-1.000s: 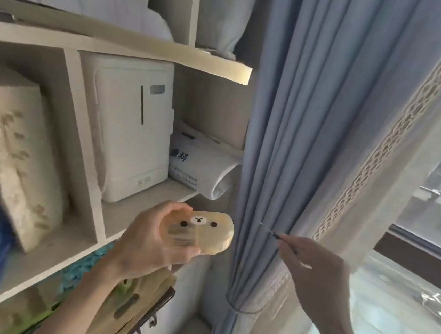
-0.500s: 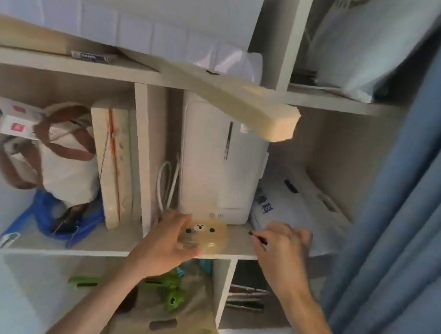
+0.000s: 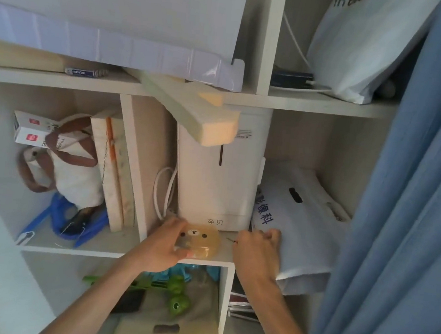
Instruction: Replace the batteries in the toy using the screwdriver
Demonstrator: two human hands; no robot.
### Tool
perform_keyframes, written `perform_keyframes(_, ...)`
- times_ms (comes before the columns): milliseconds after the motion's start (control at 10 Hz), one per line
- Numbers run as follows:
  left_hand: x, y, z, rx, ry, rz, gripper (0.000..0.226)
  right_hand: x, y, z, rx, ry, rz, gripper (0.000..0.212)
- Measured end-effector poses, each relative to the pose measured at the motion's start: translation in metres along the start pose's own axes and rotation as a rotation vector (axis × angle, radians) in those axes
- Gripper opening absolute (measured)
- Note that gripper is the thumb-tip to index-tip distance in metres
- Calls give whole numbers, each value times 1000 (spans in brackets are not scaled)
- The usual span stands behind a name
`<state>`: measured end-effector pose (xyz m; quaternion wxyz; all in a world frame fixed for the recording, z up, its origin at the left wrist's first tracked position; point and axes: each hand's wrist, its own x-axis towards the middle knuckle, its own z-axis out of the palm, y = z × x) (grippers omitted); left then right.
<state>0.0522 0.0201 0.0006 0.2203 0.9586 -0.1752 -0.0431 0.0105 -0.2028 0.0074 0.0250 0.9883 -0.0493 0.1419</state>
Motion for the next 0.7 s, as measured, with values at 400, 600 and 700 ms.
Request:
perform_keyframes(400,-9,0,16,135,229,54,56,-1,-18,18,-51,1,83,20)
perform_keyframes(600,-23,-14,23,86,345,148,67,2,-17,14,-54,11,68,19)
perform_keyframes(700,-52,-18,21,2,374,228,60,-2,-13,17,-20,80,19,18)
